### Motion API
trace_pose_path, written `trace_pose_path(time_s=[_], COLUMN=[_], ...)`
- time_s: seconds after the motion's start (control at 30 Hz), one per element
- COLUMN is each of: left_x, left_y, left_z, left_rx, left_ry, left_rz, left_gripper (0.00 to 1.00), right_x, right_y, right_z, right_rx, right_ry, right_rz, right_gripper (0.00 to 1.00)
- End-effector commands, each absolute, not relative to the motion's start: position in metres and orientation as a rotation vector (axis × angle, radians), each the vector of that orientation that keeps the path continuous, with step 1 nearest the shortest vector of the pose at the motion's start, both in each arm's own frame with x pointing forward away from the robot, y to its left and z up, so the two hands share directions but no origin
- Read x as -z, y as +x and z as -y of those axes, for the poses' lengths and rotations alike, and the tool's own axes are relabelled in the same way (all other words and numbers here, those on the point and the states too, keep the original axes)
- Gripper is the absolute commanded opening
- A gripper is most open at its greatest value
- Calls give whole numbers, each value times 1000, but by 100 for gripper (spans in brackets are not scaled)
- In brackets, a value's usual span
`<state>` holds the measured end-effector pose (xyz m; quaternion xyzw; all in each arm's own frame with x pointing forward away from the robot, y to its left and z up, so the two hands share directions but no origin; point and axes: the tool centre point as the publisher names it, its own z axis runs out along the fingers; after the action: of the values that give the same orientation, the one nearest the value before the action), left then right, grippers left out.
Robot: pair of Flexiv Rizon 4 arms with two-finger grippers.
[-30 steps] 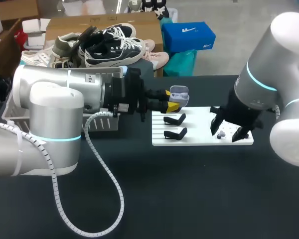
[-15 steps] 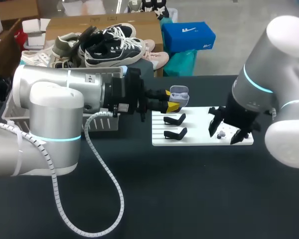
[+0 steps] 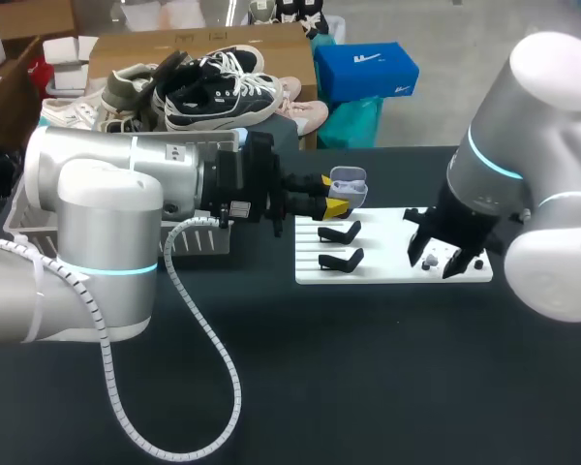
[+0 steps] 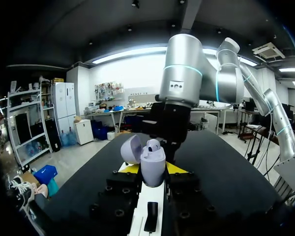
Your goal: Pick up each earbud case from the left stands, insert the matching earbuds, close the lid, and place the case in the box.
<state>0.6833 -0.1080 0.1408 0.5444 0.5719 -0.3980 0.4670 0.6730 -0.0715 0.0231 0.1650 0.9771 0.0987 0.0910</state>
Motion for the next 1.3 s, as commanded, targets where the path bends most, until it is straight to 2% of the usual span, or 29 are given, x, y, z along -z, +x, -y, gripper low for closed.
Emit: trace_pose_path(time_s=[0.03,0.37,0.7,0.9,1.03,1.13,1.23,1.3], left_x=[-140,-140,-140,-140,-140,-140,-140,-140], left_y=[683,683,683,683,683,683,683,683], left_z=[108,108,108,108,108,108,108,108], left_rx=[977,977,977,977,977,977,977,977], left_ry=[1333,1333,1333,1333,1333,1333,1333,1333], left_rz=[-1401,-1401,-1401,-1401,-1401,-1401,-1401,-1401], left_gripper=[0,0,0,0,0,0,0,0], right_x=[-21,-18,-19,-18,-18,-18,-17,-17], right_y=[676,679,680,681,681,681,681,680], right_z=[72,74,73,73,73,73,73,73], right_rx=[-292,-287,-293,-293,-293,-293,-294,-295], right_ry=[498,512,520,523,525,527,529,531], right_rz=[-2909,-2915,-2912,-2915,-2915,-2916,-2917,-2917], right_gripper=[49,43,33,24,22,14,0,0])
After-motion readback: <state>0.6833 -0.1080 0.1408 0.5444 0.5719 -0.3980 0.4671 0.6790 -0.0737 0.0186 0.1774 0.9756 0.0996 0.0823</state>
